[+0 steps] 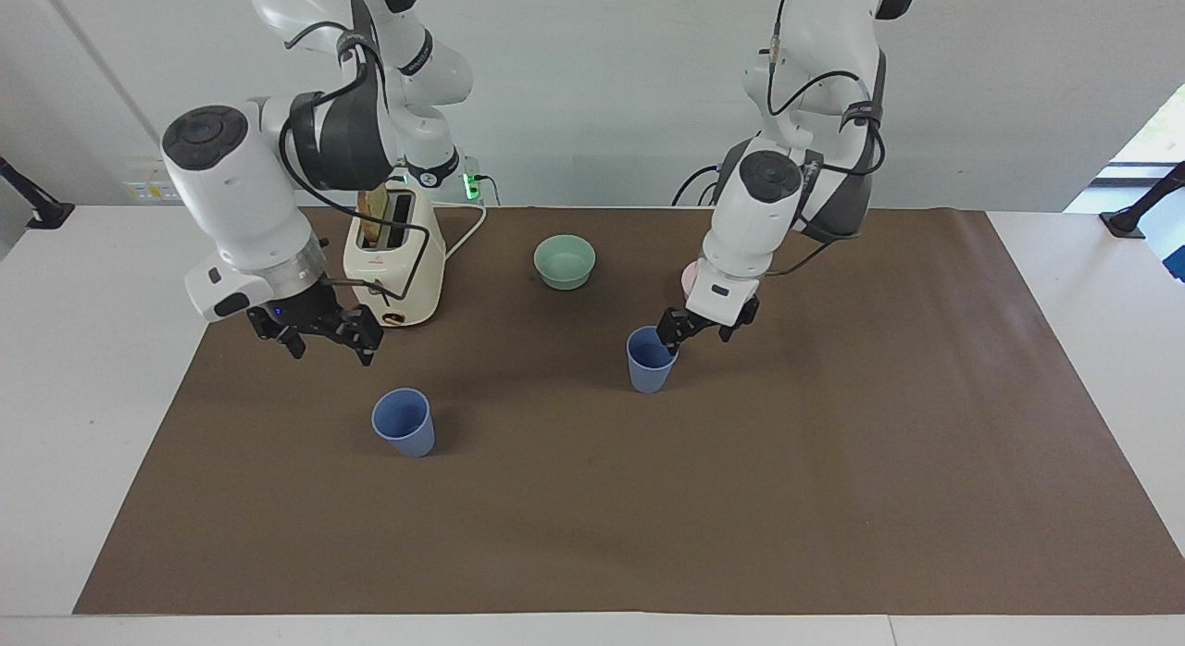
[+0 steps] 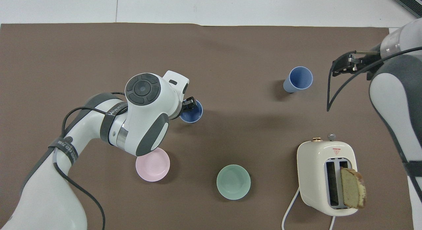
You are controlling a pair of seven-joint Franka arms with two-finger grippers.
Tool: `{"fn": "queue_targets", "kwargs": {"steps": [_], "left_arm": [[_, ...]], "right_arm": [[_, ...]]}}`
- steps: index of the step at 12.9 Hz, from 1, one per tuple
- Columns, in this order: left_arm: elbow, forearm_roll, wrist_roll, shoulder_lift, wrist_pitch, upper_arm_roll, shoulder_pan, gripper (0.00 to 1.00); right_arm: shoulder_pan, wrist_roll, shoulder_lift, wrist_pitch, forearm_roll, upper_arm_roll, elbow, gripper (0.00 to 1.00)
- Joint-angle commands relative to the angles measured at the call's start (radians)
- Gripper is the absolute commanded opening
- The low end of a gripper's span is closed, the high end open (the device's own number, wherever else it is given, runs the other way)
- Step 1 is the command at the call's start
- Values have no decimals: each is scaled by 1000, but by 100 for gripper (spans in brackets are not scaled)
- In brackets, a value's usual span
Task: Stack blue cups with both arms
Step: 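Release the cup with the left gripper while the right gripper reaches the other cup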
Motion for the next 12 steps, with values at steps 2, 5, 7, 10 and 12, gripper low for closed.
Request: {"fn": "queue_targets", "kwargs": {"steps": [2,5,7,10,12], "left_arm": [[-18,9,180,-147,-158,-4,111,100],[-19,9,374,-198,-242,-4,209,100],[-16,9,496,-230,-285,-4,267,100],[-9,10,706,-251,-328,0,330,100],[-1,12,784,-270,-356,0,384,100]], "right_arm": [[-1,-27,100,120,-18,6,27,100],[2,-21,145,207,-20,6,-10,100],[4,-20,150,222,-16,6,-42,100],[9,-27,137,202,-12,7,-77,100],[9,-77,118,187,-12,6,-109,95]]}}
